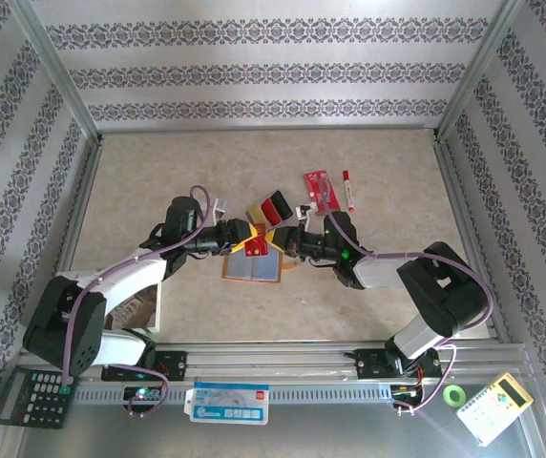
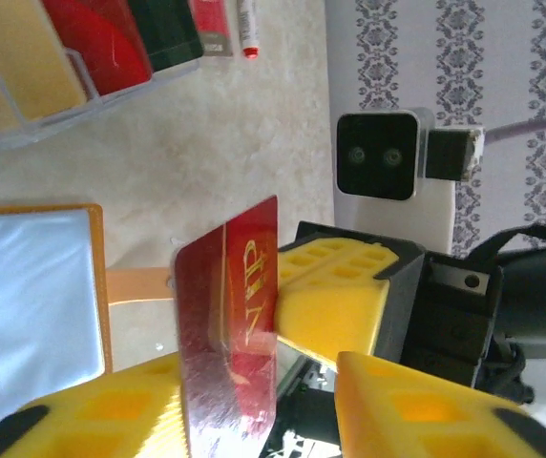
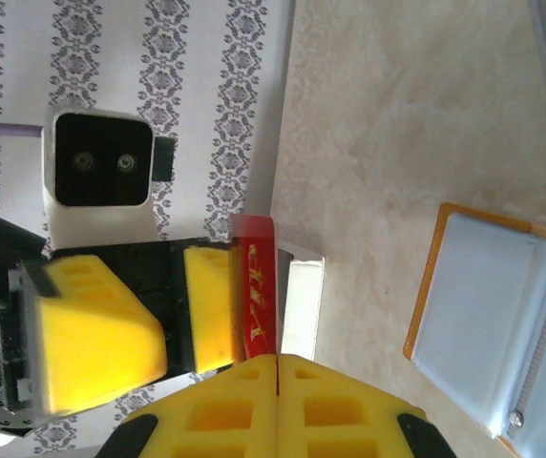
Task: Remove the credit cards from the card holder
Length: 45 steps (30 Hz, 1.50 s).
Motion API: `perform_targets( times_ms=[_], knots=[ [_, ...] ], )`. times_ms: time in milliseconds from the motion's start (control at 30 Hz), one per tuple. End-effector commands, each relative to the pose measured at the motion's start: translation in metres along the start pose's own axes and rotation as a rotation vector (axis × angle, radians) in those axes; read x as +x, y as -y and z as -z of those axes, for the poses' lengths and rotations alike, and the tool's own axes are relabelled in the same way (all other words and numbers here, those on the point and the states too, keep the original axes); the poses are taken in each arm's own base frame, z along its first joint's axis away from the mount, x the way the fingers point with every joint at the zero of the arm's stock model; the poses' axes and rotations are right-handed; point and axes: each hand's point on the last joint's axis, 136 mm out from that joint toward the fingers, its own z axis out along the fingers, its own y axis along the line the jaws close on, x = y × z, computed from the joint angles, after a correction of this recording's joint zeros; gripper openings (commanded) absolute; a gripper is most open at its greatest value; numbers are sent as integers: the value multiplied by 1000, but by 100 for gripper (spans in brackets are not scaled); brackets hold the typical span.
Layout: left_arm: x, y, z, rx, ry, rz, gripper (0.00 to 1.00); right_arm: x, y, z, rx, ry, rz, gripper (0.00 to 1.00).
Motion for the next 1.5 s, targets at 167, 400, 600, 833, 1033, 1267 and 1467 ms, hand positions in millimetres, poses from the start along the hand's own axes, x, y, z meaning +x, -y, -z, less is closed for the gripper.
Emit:
perform_targets(
  times_ms=[167,400,600,833,1033,1267,1467],
  knots=[
    [-10,49,10,170,31,-81,0,-12,-49,3,-140,36,69,16],
    [-23,62,18,206,63,-74,0,-23,-78,-3,-202,32,103,25],
    [-23,49,20,170,55,-62,6,-29,-79,-4,-176,27,134,1],
    [-39,-18,39,-124,158,-24,47,-50,-48,2,21,62,210,0],
    [-56,-59,80,-456,258,-82,78,-81,-10,15,365,83,375,0],
    [-69,-66,109,-545,314,-137,97,-111,19,12,621,3,503,0],
    [-69,-61,114,-556,296,-184,100,-127,33,-5,681,-58,526,0]
  ],
)
